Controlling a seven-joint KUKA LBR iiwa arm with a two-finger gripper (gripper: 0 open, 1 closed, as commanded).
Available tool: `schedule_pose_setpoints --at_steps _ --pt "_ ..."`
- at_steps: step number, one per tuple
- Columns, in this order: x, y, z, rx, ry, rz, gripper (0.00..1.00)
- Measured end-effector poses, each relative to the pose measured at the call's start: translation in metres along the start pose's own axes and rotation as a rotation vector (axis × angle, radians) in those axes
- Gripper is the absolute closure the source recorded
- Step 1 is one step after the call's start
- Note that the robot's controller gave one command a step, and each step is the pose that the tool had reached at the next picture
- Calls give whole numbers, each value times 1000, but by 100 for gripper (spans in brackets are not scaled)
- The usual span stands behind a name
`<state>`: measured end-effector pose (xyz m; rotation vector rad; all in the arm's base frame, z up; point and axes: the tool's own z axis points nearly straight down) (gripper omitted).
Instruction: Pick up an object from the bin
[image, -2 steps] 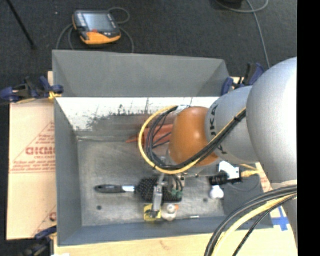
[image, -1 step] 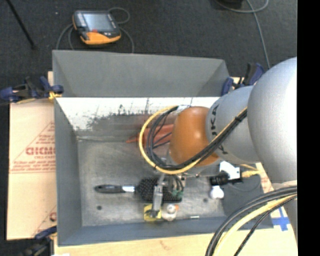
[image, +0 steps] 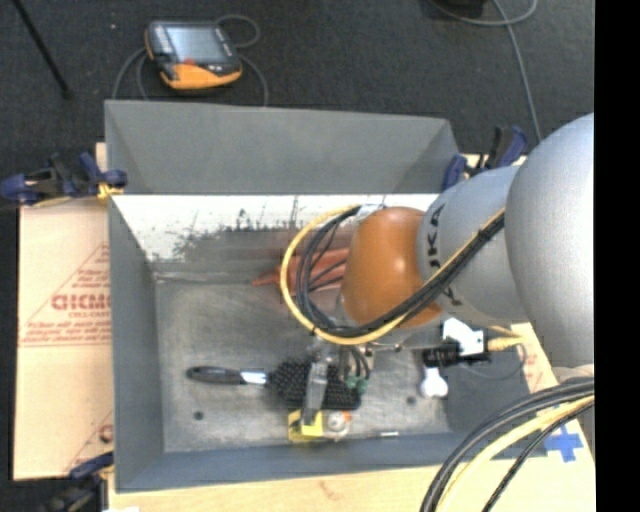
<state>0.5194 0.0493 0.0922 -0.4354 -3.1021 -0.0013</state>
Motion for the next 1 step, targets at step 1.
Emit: schedule_pose_setpoints --at_steps 1 --pt "-1 0 -13 -2 -11 -1 100"
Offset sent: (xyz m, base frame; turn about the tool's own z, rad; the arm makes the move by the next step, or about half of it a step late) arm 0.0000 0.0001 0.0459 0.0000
